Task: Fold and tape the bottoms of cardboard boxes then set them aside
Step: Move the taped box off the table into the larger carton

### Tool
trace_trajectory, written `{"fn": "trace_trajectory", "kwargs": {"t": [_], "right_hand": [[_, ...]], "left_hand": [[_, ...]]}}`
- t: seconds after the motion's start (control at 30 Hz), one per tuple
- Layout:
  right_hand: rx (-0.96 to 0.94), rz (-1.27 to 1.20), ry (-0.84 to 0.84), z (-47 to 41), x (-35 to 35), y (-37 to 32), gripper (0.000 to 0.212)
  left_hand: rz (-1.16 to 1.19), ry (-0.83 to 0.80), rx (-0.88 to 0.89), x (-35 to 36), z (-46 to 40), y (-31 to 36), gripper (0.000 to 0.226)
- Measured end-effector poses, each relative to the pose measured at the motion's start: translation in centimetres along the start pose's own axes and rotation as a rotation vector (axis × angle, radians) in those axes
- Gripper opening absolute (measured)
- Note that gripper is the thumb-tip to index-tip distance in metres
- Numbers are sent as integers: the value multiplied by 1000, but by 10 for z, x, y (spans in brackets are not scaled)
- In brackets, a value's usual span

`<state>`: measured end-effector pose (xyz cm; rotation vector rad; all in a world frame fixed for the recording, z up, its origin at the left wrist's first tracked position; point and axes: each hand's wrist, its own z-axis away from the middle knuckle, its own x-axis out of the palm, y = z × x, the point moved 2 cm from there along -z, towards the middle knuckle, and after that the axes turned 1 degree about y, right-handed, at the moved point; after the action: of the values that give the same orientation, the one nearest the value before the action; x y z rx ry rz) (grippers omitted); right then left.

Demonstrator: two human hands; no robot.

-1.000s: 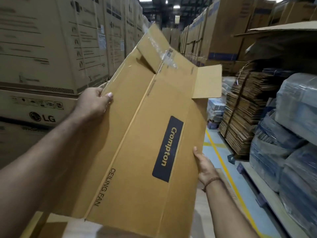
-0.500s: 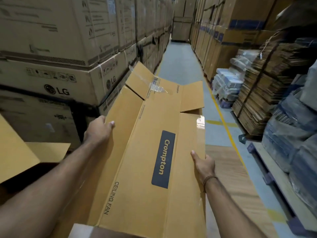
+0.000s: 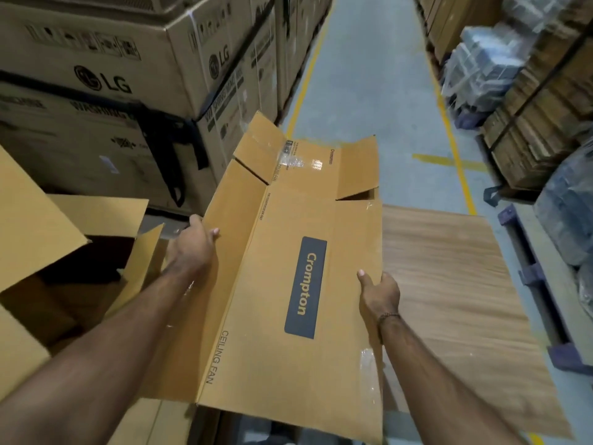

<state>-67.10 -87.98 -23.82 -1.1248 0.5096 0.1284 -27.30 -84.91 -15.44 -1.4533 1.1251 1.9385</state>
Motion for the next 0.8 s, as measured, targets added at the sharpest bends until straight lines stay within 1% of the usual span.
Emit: {"fn": "trace_trajectory", "kwargs": {"t": [0.13, 0.3, 0.4, 0.47, 0.5, 0.6, 0.63, 0.7, 0.73, 0.77, 0.8], "right_hand": [[6, 119, -78, -1, 23, 17, 31], [71, 293, -219, -10, 45, 36, 36], [120, 468, -318, -14, 52, 43, 36], [133, 540, -338, -16, 54, 46, 36], [135, 568, -336, -18, 55, 47, 37], [151, 634, -317, -22, 57, 50, 43], [153, 648, -297, -22, 57, 51, 44], [144, 656, -244, -18, 57, 51, 48], [118, 686, -226, -15, 58, 50, 55], [55, 759, -211, -10, 59, 50, 66], [-51, 870, -192, -5, 61, 50, 76]], "left_hand": [[-53, -23, -32, 17, -3, -18, 32], [-24, -101, -83, 40, -8, -42, 29], [-78, -202, -117, 56, -18, -59, 27], [-79, -246, -138, 64, -26, -69, 26], [-70, -263, -149, 69, -29, -74, 32], [-68, -330, -184, 83, -33, -82, 56], [-71, -345, -200, 88, -33, -83, 68], [-97, -368, -202, 99, -31, -83, 104], [-144, -385, -179, 104, -29, -82, 121], [-223, -408, -135, 108, -27, -81, 131], [-316, -438, -70, 111, -24, -79, 134]]}}
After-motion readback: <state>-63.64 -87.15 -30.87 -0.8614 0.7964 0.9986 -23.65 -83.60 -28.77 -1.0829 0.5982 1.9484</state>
